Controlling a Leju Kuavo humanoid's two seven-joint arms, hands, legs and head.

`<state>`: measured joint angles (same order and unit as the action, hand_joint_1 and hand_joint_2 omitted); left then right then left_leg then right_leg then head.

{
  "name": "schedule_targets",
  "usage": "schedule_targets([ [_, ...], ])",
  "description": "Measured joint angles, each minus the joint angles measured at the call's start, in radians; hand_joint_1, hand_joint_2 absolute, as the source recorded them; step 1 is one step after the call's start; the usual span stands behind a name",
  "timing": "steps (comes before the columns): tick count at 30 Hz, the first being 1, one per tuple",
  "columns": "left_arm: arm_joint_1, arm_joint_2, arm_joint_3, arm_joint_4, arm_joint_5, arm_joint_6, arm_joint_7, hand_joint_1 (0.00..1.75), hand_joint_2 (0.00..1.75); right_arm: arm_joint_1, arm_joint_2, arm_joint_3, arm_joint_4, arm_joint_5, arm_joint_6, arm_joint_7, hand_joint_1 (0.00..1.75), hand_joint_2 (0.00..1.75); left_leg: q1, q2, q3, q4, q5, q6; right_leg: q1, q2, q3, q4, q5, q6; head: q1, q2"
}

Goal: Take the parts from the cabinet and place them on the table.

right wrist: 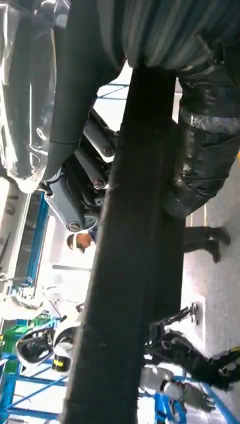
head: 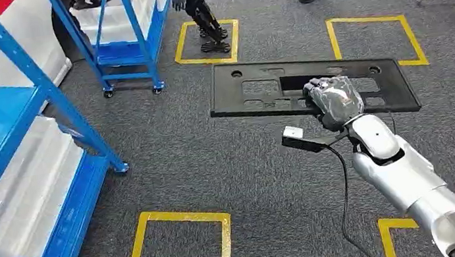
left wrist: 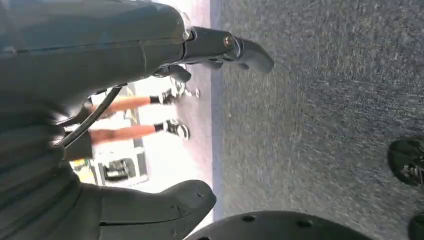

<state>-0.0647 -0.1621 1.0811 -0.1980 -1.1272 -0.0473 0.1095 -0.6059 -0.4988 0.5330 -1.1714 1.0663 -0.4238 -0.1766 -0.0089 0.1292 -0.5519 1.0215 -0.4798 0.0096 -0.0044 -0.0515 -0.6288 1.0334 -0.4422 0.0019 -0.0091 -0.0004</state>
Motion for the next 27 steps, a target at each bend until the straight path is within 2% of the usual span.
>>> schedule_targets([
  [1,-0.003,-0.005,-0.002,0.000,-0.007,0.005,0.001,0.00,1.75,0.016,-0.015,-0.010,-0.008,-0.013,-0.007,-0.006,1.75,1.75,0.006,-0.020,-0.008,0.008,-0.012,-0.009,-0.010,0.009,0.004,-0.004,0.004,-0.008,0.000,0.000],
  [2,-0.003,-0.008,-0.002,0.000,-0.013,0.009,0.000,0.00,1.75,0.028,-0.035,-0.026,-0.016,-0.028,-0.019,-0.017,1.75,1.75,0.010,-0.073,-0.012,0.032,-0.033,-0.011,-0.010,0.018,0.004,-0.005,0.004,-0.014,0.000,0.000],
  [3,-0.002,-0.015,-0.003,0.000,-0.015,0.013,-0.003,0.00,1.75,0.039,-0.046,-0.043,-0.020,-0.040,-0.028,-0.028,1.75,1.75,0.013,-0.105,-0.035,0.091,-0.072,-0.012,-0.009,0.023,0.004,-0.005,0.004,-0.020,0.000,0.000],
  [5,0.004,-0.021,-0.003,0.000,-0.017,0.009,-0.011,0.00,1.75,0.060,-0.055,-0.069,-0.022,-0.042,-0.039,-0.055,1.75,1.75,0.013,-0.119,-0.109,0.258,-0.148,-0.012,-0.005,0.053,0.003,-0.005,0.004,-0.023,0.000,0.000],
  [6,0.005,-0.021,-0.003,0.000,-0.018,0.007,-0.012,0.00,1.75,0.072,-0.057,-0.081,-0.021,-0.041,-0.038,-0.068,1.75,1.75,0.012,-0.120,-0.137,0.316,-0.161,-0.011,-0.002,0.069,0.003,-0.004,0.005,-0.024,0.000,0.000],
  [7,0.006,-0.022,-0.003,0.000,-0.018,0.007,-0.012,0.00,1.75,0.081,-0.057,-0.089,-0.021,-0.039,-0.037,-0.075,1.75,1.75,0.012,-0.121,-0.144,0.322,-0.147,-0.007,0.001,0.086,0.003,-0.003,0.005,-0.024,0.000,0.000],
  [8,0.005,-0.022,-0.003,0.000,-0.018,0.005,-0.012,0.00,1.75,0.087,-0.057,-0.097,-0.021,-0.036,-0.036,-0.080,1.75,1.75,0.011,-0.123,-0.131,0.285,-0.113,-0.002,0.002,0.102,0.003,-0.002,0.005,-0.024,0.000,0.000],
  [9,0.005,-0.022,-0.003,0.000,-0.018,0.005,-0.011,0.00,1.75,0.090,-0.057,-0.106,-0.021,-0.032,-0.034,-0.086,1.75,1.75,0.010,-0.129,-0.098,0.209,-0.064,0.004,0.002,0.120,0.004,0.000,0.005,-0.024,0.000,0.000],
  [10,0.004,-0.022,-0.003,0.000,-0.017,0.005,-0.008,0.00,1.75,0.090,-0.057,-0.115,-0.022,-0.029,-0.032,-0.087,1.75,1.75,0.008,-0.147,-0.055,0.109,-0.011,0.013,0.002,0.137,0.005,0.001,0.005,-0.024,0.000,0.000],
  [11,0.004,-0.021,-0.003,0.000,-0.016,0.005,-0.004,0.00,1.75,0.092,-0.057,-0.121,-0.022,-0.029,-0.031,-0.087,1.75,1.75,0.007,-0.193,-0.029,0.041,0.010,0.020,-0.001,0.149,0.004,0.001,0.005,-0.024,0.000,0.000],
  [12,0.003,-0.021,-0.003,0.000,-0.014,0.005,0.001,0.00,1.75,0.093,-0.058,-0.131,-0.022,-0.028,-0.029,-0.087,1.75,1.75,0.011,-0.212,-0.021,0.025,0.005,0.023,0.002,0.160,0.001,0.005,0.007,-0.018,0.000,0.000],
  [14,-0.001,-0.021,-0.003,0.000,-0.013,0.005,0.009,0.00,1.75,0.104,-0.063,-0.147,-0.022,-0.027,-0.027,-0.086,1.75,1.75,0.004,-0.198,-0.014,0.016,0.001,0.023,-0.009,0.181,-0.008,0.000,0.014,-0.003,0.000,0.000],
  [15,-0.003,-0.021,-0.003,0.000,-0.013,0.004,0.011,0.00,1.75,0.111,-0.069,-0.156,-0.022,-0.026,-0.027,-0.088,1.75,1.75,0.003,-0.186,-0.011,0.012,0.003,0.027,-0.012,0.191,-0.007,-0.005,0.019,0.005,0.000,0.000],
  [16,-0.003,-0.022,-0.003,0.000,-0.010,0.003,0.013,0.00,1.75,0.114,-0.072,-0.163,-0.022,-0.025,-0.026,-0.094,1.75,1.75,0.011,-0.174,-0.004,-0.010,0.015,0.036,-0.007,0.192,-0.008,-0.007,0.019,0.010,0.000,0.000],
  [17,-0.004,-0.022,-0.003,0.000,-0.006,-0.001,0.013,0.00,1.75,0.112,-0.071,-0.169,-0.021,-0.017,-0.021,-0.096,1.75,1.75,0.010,-0.160,0.003,-0.025,0.024,0.040,-0.006,0.129,-0.018,0.010,0.005,0.009,0.001,0.000],
  [18,-0.004,-0.021,-0.003,0.000,-0.004,-0.003,0.013,0.00,1.75,0.101,-0.069,-0.169,-0.020,-0.009,-0.016,-0.094,1.75,1.75,0.008,-0.148,0.003,-0.030,0.028,0.045,-0.005,0.084,-0.038,0.050,-0.027,0.014,0.001,0.000],
  [19,-0.002,-0.021,-0.003,0.000,-0.004,-0.007,0.014,0.00,1.75,0.092,-0.063,-0.167,-0.020,0.000,-0.013,-0.092,1.75,1.75,0.005,-0.135,0.001,-0.030,0.028,0.046,-0.008,0.068,-0.071,0.117,-0.065,0.020,0.001,0.000],
  [20,-0.001,-0.020,-0.003,0.000,-0.004,-0.008,0.014,0.00,1.75,0.090,-0.057,-0.166,-0.019,0.003,-0.009,-0.088,1.75,1.75,0.005,-0.121,0.000,-0.030,0.028,0.046,-0.012,0.061,-0.106,0.194,-0.098,0.026,0.000,0.000],
  [21,-0.001,-0.020,-0.003,0.000,-0.004,-0.009,0.014,0.00,1.75,0.092,-0.050,-0.165,-0.018,0.006,-0.005,-0.086,1.75,1.75,0.005,-0.107,-0.001,-0.029,0.027,0.045,-0.018,0.059,-0.137,0.260,-0.118,0.033,0.001,0.000],
  [22,-0.001,-0.020,-0.003,0.000,-0.004,-0.010,0.014,0.00,1.75,0.093,-0.046,-0.164,-0.016,0.010,-0.004,-0.086,1.75,1.75,0.006,-0.095,-0.002,-0.029,0.026,0.045,-0.023,0.057,-0.146,0.277,-0.113,0.039,0.001,0.000],
  [23,-0.001,-0.020,-0.003,0.000,-0.004,-0.010,0.015,0.00,1.75,0.093,-0.043,-0.164,-0.013,0.012,-0.004,-0.085,1.75,1.75,0.006,-0.084,-0.002,-0.028,0.024,0.042,-0.029,0.053,-0.129,0.246,-0.086,0.044,0.001,0.000],
  [24,-0.001,-0.020,-0.003,0.000,-0.004,-0.010,0.015,0.00,1.75,0.093,-0.041,-0.164,-0.013,0.012,-0.005,-0.084,1.75,1.75,0.008,-0.073,-0.001,-0.026,0.021,0.038,-0.033,0.046,-0.093,0.181,-0.049,0.049,0.001,0.000],
  [25,-0.001,-0.020,-0.003,0.000,-0.004,-0.011,0.015,0.00,1.75,0.092,-0.040,-0.164,-0.013,0.012,-0.005,-0.084,1.75,1.75,0.011,-0.063,0.000,-0.020,0.016,0.033,-0.035,0.029,-0.039,0.086,-0.006,0.052,0.001,0.000],
  [26,-0.002,-0.020,-0.003,0.000,-0.004,-0.011,0.015,0.00,1.75,0.090,-0.039,-0.164,-0.013,0.012,-0.005,-0.084,1.75,1.75,0.010,-0.056,0.000,-0.012,0.010,0.025,-0.035,-0.019,0.003,0.003,0.011,0.056,0.001,0.000],
  [27,-0.002,-0.018,-0.003,0.000,-0.004,-0.011,0.014,0.00,1.75,0.086,-0.036,-0.163,-0.012,0.013,-0.004,-0.084,1.75,1.75,0.001,-0.048,-0.003,-0.005,0.003,0.016,-0.018,-0.038,0.006,-0.003,0.000,0.046,0.001,0.000],
])
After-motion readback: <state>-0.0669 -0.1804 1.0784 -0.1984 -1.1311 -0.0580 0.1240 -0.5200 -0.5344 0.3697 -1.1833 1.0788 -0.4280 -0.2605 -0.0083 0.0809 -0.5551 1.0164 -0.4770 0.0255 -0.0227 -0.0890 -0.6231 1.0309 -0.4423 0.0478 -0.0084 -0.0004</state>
